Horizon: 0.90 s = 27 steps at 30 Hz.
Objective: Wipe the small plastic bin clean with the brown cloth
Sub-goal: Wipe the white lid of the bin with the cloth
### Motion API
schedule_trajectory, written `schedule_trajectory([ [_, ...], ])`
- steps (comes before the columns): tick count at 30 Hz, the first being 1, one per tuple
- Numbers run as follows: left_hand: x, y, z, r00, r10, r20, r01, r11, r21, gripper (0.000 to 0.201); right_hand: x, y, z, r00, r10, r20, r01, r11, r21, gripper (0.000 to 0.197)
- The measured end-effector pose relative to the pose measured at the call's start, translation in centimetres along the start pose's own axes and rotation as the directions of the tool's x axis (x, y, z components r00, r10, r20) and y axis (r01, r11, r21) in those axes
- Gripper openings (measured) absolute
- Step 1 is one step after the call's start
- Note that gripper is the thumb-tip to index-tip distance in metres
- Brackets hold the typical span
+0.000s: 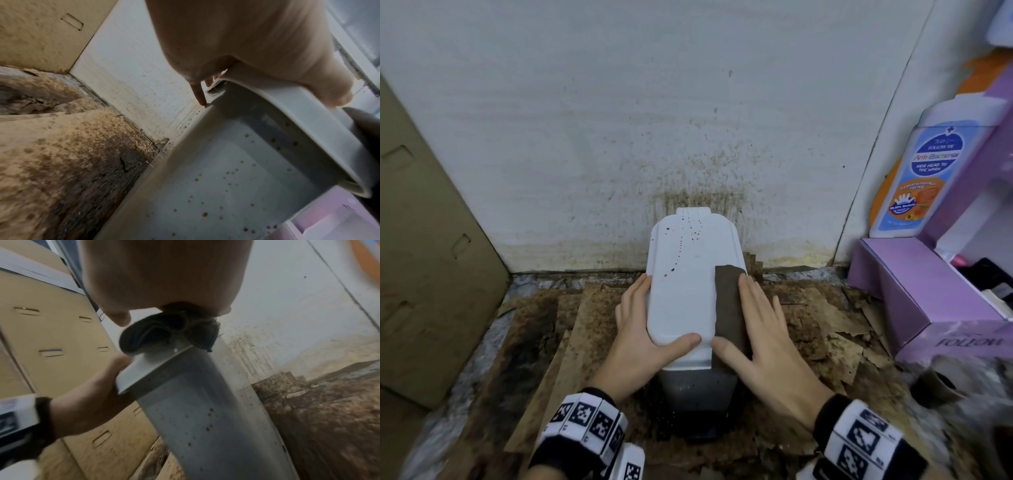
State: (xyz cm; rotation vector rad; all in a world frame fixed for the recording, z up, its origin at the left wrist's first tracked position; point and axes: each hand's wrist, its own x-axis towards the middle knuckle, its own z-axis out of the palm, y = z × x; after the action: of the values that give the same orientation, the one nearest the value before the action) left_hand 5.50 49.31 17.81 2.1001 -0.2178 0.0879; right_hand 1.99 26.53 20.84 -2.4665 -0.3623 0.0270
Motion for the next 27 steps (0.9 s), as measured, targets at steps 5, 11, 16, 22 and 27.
schedule_trajectory([
  [5,-0.1,0.0,0.2,1.000,0.005,-0.007,-0.005,1.000,-0.022,0.123,-0.7,0.1,0.1,0.999,-0.013,-0.046,0.012,1.000,-0.009,0.112],
  [11,-0.1,0.2,0.2,1.000,-0.008,0.001,0.008,1.000,-0.016,0.122,2.0,0.6,-1.0,0.996,0.046,0.079,-0.047,0.999,0.010,0.108],
  [16,-0.3,0.3,-0.1,0.999,-0.017,0.028,0.018,0.999,-0.031,0.121,5.8,1.3,-3.2,0.975,0.059,0.212,-0.061,0.998,0.003,0.105],
  [22,-0.1,-0.1,0.1,1.000,-0.003,0.012,0.004,1.000,-0.031,0.121,10.6,1.9,-4.4,0.956,0.085,0.282,-0.073,0.996,-0.052,0.108],
  [27,-0.1,-0.3,0.0,1.000,0.007,0.008,-0.007,0.999,-0.048,0.124,14.6,2.7,-4.8,0.956,0.105,0.276,-0.088,0.993,-0.073,0.111],
])
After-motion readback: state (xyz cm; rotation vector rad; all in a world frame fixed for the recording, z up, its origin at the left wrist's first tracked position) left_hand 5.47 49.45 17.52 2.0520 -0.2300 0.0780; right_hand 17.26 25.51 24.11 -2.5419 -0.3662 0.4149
